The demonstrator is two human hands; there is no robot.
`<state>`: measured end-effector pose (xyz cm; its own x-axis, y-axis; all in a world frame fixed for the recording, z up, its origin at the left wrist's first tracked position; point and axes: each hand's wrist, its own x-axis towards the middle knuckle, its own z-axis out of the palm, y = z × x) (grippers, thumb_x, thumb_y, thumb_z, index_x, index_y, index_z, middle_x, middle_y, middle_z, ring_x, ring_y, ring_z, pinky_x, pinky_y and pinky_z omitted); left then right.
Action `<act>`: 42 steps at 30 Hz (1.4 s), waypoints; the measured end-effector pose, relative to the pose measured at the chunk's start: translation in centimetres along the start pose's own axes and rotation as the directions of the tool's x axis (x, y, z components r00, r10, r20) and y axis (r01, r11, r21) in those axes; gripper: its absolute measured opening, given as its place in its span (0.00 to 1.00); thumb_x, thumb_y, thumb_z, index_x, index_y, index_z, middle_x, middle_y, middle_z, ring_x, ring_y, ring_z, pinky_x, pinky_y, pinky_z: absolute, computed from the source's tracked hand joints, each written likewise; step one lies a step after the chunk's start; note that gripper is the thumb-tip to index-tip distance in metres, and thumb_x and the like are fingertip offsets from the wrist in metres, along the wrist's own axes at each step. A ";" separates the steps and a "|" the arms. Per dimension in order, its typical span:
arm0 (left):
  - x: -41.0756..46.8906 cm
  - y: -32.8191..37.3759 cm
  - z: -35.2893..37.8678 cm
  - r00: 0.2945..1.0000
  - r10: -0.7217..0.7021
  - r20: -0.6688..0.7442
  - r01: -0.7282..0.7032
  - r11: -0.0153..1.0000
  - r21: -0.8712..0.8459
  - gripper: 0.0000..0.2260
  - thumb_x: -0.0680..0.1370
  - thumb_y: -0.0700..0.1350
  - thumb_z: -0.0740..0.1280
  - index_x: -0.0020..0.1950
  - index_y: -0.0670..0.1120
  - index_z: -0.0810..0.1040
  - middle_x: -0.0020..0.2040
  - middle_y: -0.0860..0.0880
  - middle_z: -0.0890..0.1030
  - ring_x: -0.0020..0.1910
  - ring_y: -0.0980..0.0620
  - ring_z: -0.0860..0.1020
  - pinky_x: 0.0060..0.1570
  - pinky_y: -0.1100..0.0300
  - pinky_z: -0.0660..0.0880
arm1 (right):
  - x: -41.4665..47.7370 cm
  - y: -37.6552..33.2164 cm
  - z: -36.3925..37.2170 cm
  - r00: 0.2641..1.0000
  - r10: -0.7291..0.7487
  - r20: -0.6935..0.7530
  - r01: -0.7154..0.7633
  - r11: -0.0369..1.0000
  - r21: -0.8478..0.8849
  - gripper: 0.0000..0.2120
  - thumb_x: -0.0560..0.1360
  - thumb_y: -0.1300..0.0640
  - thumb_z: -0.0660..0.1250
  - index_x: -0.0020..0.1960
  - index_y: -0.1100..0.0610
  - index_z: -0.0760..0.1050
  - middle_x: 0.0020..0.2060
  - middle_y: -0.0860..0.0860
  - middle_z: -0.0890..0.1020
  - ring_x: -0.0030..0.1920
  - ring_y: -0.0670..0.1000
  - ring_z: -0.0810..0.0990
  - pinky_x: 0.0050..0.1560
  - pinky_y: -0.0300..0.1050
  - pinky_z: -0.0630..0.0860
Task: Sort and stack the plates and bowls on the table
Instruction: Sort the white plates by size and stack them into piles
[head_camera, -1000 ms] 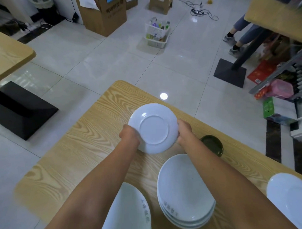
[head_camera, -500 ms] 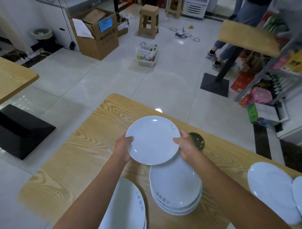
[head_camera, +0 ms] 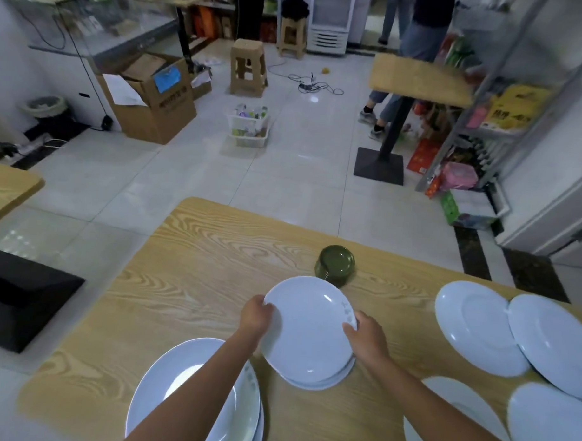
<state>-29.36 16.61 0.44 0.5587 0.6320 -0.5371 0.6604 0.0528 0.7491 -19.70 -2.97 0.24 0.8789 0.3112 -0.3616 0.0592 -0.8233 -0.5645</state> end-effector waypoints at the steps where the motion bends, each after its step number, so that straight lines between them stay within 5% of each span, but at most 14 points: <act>1: -0.2 0.1 0.3 1.000 0.025 -0.013 -0.024 0.998 0.057 0.12 0.78 0.37 0.60 0.59 0.36 0.77 0.56 0.37 0.80 0.57 0.39 0.78 0.56 0.52 0.73 | 0.0 0.1 0.1 1.000 0.009 0.002 -0.009 1.000 -0.019 0.14 0.76 0.57 0.63 0.60 0.60 0.76 0.56 0.58 0.80 0.56 0.56 0.78 0.53 0.44 0.72; 9: -0.6 0.0 1.7 0.998 0.047 -0.030 -0.029 0.898 0.438 0.18 0.80 0.43 0.58 0.70 0.41 0.70 0.65 0.36 0.70 0.66 0.39 0.67 0.66 0.57 0.63 | 0.0 0.8 0.4 0.997 0.077 0.017 -0.075 0.994 -0.082 0.18 0.78 0.53 0.59 0.65 0.58 0.72 0.61 0.59 0.72 0.60 0.58 0.75 0.58 0.45 0.72; 23: -0.7 -0.4 2.7 0.991 0.118 -0.060 -0.087 0.922 0.378 0.19 0.79 0.46 0.62 0.69 0.43 0.72 0.65 0.40 0.63 0.68 0.40 0.64 0.69 0.54 0.62 | 0.2 1.6 0.0 0.996 0.083 0.020 -0.079 0.989 -0.126 0.16 0.79 0.52 0.58 0.61 0.59 0.72 0.63 0.55 0.69 0.58 0.57 0.76 0.57 0.47 0.73; 28: -0.3 0.4 2.9 0.978 0.191 -0.081 -0.132 0.877 0.463 0.24 0.81 0.50 0.59 0.76 0.45 0.61 0.72 0.41 0.60 0.72 0.41 0.59 0.71 0.51 0.59 | 0.1 2.2 -0.7 0.997 0.071 -0.029 -0.075 0.982 -0.173 0.18 0.80 0.50 0.56 0.63 0.58 0.71 0.65 0.54 0.69 0.61 0.55 0.75 0.59 0.48 0.72; 31: -0.4 0.9 3.3 0.925 0.367 -0.098 -0.250 0.782 0.572 0.28 0.82 0.52 0.56 0.78 0.44 0.53 0.77 0.41 0.54 0.76 0.41 0.53 0.74 0.49 0.54 | -0.2 3.4 -1.9 0.994 0.069 -0.087 -0.087 0.971 -0.224 0.19 0.80 0.51 0.54 0.68 0.57 0.68 0.67 0.53 0.67 0.64 0.53 0.72 0.59 0.48 0.71; 36: 0.0 3.0 5.5 0.744 0.667 0.048 -0.468 0.468 0.750 0.28 0.83 0.52 0.50 0.79 0.44 0.43 0.80 0.44 0.45 0.79 0.45 0.43 0.76 0.51 0.40 | -1.1 8.3 -5.8 0.980 -0.052 -0.192 -0.053 0.862 -0.505 0.17 0.80 0.51 0.54 0.64 0.56 0.69 0.61 0.53 0.72 0.59 0.52 0.73 0.54 0.46 0.72; 42: -2.1 7.0 12.4 0.555 0.792 0.256 -0.605 0.172 0.778 0.29 0.82 0.52 0.56 0.79 0.44 0.51 0.79 0.44 0.52 0.78 0.44 0.50 0.76 0.49 0.44 | -1.9 16.5 -13.1 0.950 -0.060 -0.306 -0.144 0.786 -0.601 0.19 0.80 0.51 0.57 0.67 0.59 0.71 0.64 0.56 0.73 0.63 0.56 0.72 0.59 0.51 0.70</act>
<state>-19.70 6.09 2.03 0.9612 0.1943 0.1959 0.1660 -0.9743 0.1522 -14.19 -23.35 1.33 0.9764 0.1998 -0.0823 0.2046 -0.9774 0.0540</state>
